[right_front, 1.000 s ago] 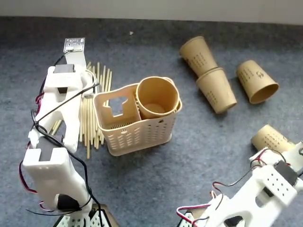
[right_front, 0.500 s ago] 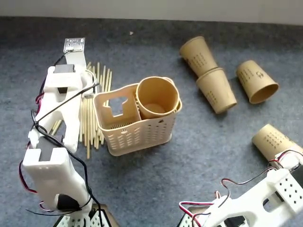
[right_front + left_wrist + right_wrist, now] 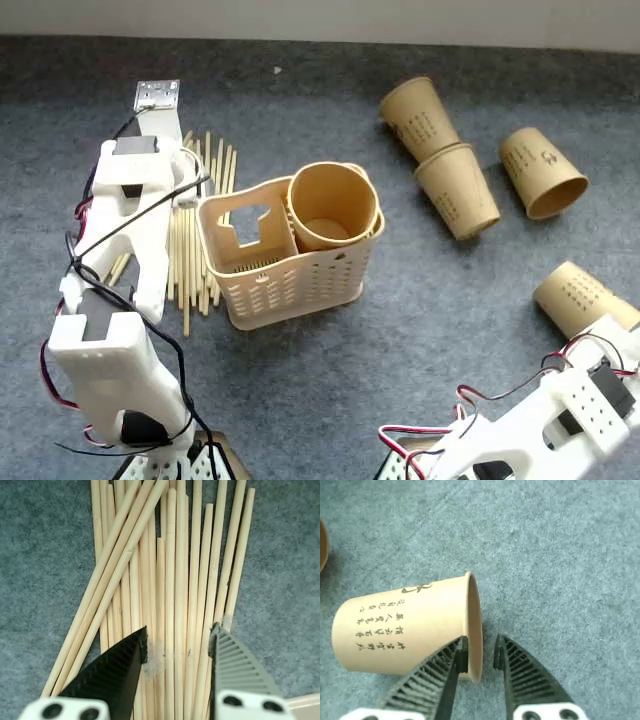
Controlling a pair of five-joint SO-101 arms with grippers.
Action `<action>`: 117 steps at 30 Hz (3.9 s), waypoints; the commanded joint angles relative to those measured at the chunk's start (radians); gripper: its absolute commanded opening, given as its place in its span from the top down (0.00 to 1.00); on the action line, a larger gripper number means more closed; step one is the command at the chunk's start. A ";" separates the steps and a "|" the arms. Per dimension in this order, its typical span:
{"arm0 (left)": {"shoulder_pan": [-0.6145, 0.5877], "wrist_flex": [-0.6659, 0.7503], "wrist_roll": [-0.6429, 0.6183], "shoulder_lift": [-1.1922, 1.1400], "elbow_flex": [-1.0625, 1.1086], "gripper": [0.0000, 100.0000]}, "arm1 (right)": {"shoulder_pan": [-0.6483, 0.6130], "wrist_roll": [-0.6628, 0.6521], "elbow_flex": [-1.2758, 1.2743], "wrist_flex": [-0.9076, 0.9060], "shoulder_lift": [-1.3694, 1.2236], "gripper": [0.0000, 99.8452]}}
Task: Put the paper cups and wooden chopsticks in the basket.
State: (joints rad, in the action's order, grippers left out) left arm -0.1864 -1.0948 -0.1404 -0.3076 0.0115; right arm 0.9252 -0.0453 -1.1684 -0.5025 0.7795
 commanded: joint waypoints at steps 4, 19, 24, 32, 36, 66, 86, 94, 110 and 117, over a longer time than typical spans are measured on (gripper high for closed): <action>-0.008 0.012 -0.002 0.016 0.015 0.78 | -0.018 -0.012 -0.036 0.067 0.019 0.90; -0.010 0.012 -0.002 0.016 0.016 0.78 | -0.041 -0.012 -0.134 0.159 0.022 0.86; -0.010 0.012 -0.002 0.016 0.015 0.78 | -0.047 -0.008 -0.130 0.159 0.030 0.98; -0.007 0.012 -0.002 0.016 0.015 0.78 | -0.134 -0.150 0.105 0.142 0.031 1.00; -0.005 0.018 -0.002 0.016 0.016 0.78 | -0.223 -0.241 0.351 0.056 0.031 1.00; -0.004 0.040 -0.003 0.015 0.038 0.78 | -0.271 -0.428 0.384 -0.199 -0.180 0.93; -0.004 0.083 -0.002 0.016 0.061 0.78 | -0.486 -0.097 1.460 -0.710 -1.006 0.85; -0.002 0.133 -0.002 0.015 0.067 0.78 | -0.366 -0.400 1.402 -0.911 -1.021 0.85; -0.002 0.129 -0.003 0.015 0.068 0.78 | -0.229 -0.667 0.760 -0.550 -1.043 0.91; -0.002 0.132 -0.005 0.015 0.068 0.78 | -0.105 -0.787 0.682 -0.506 -1.036 0.94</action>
State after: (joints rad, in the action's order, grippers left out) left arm -0.1864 -0.9720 -0.1404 -0.3076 0.0852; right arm 0.8025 -0.7894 -0.4335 -1.0119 -0.2501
